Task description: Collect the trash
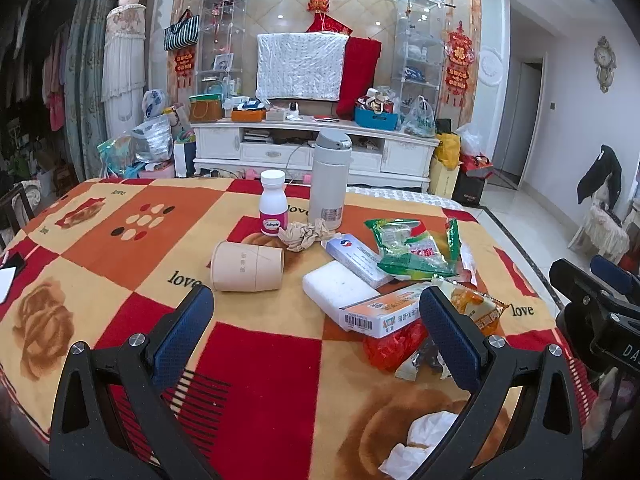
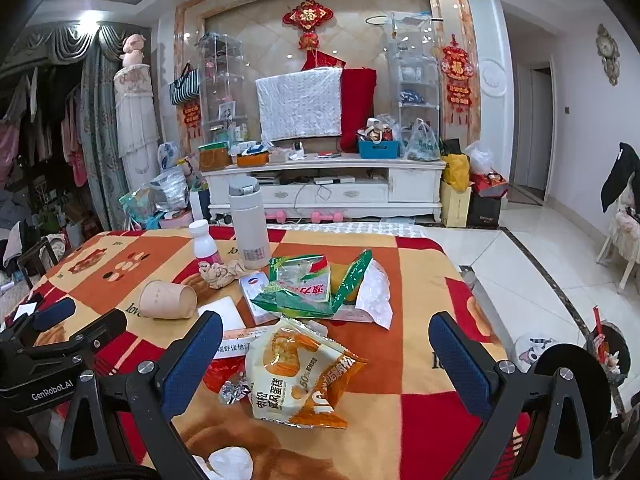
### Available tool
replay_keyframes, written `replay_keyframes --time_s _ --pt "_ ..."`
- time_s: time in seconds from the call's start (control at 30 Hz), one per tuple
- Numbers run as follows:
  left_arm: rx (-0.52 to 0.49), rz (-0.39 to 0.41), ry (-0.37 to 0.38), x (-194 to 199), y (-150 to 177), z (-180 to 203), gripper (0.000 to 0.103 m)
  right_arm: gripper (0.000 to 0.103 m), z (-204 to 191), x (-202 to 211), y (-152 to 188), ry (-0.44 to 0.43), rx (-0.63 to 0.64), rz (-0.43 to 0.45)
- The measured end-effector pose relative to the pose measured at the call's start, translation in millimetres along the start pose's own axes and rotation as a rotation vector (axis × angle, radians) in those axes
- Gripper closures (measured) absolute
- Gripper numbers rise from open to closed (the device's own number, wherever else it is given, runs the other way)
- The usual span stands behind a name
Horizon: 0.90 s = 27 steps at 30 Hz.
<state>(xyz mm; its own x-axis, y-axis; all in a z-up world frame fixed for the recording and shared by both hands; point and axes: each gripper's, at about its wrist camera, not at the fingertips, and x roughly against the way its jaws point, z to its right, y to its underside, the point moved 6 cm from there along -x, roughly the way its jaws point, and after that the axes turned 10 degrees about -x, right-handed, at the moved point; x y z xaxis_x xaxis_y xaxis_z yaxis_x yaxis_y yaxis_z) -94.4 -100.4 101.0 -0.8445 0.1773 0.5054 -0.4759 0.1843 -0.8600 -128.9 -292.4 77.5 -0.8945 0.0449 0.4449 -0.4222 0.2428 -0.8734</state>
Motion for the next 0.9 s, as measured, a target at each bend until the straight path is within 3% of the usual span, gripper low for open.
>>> replay_keyframes --time_s 0.9 --pt "-0.02 0.021 0.003 2.3 -6.2 -1.1 0.001 0.001 -7.6 -2.2 -4.8 0.007 0.011 0.003"
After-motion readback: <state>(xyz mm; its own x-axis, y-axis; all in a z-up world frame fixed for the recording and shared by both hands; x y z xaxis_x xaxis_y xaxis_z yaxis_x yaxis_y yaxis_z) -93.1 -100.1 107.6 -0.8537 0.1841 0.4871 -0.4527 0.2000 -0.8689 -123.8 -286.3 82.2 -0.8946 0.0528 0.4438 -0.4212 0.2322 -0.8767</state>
